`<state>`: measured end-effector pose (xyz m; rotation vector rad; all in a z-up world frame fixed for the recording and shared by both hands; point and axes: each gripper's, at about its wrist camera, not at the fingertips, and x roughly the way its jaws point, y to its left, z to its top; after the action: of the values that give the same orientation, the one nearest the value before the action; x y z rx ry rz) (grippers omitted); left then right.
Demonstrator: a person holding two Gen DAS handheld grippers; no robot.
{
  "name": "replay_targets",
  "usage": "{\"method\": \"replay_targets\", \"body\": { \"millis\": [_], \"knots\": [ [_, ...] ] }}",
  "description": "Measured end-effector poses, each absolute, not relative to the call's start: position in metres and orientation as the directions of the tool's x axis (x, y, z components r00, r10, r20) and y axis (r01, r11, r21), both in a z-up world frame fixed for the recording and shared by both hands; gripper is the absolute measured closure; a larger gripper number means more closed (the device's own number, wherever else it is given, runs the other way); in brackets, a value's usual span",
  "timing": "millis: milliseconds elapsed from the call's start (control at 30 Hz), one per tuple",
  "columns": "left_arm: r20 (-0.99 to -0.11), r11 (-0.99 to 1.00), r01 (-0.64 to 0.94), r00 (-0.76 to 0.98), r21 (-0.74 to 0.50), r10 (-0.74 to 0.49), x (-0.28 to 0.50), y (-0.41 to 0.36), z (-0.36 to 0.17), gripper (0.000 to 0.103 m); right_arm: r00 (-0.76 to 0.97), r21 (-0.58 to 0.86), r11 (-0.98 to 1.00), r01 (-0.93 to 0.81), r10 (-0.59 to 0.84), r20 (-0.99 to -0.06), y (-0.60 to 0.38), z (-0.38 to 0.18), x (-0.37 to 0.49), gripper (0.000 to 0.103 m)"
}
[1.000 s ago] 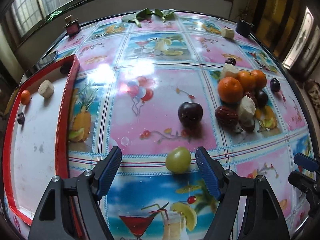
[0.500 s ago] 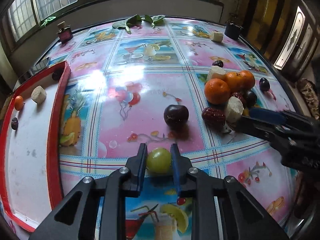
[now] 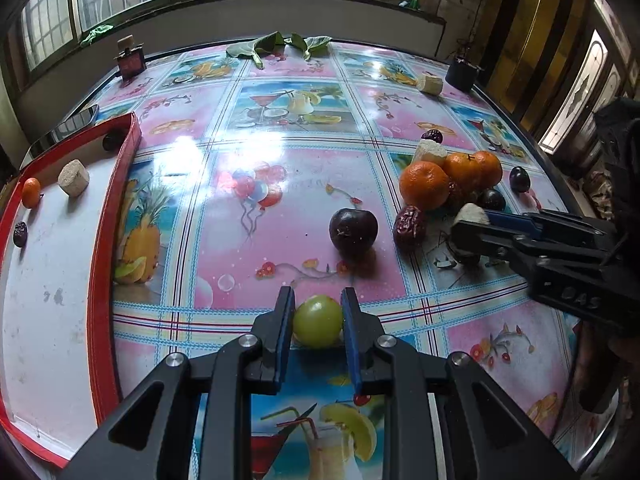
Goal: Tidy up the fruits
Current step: 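Grasp the green round fruit with the left gripper while the right grasps another rice cake, then carry the green fruit and rice cake into the tray and open both grippers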
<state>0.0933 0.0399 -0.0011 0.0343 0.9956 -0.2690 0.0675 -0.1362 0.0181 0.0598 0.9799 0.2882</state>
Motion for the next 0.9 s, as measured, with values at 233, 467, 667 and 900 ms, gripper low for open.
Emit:
{"method": "replay_targets", "body": {
  "millis": [233,467,667,900],
  "knots": [
    [-0.822,0.955,0.262,0.507,-0.139,-0.259,0.078,0.048,0.001,0.081,0.536,0.203,0.960,-0.194,0.277,-0.798,-0.143,0.032,0.032,0.072],
    [-0.834,0.968,0.239,0.516,-0.078,-0.194,0.047,0.044,0.008,0.081,0.524,0.169,0.971,-0.169,0.234,-0.819,-0.139,0.029,-0.007,0.071],
    [-0.830,0.974,0.219,0.530,-0.062,-0.172,0.018,0.037,0.016,0.081,0.527,0.152,0.980,-0.129,0.197,-0.827,-0.133,0.030,-0.032,0.071],
    [-0.822,0.972,0.221,0.539,-0.074,-0.185,0.003,0.041,0.028,0.080,0.513,0.145,0.984,-0.104,0.178,-0.840,-0.118,0.031,-0.050,0.071]
  ]
}}
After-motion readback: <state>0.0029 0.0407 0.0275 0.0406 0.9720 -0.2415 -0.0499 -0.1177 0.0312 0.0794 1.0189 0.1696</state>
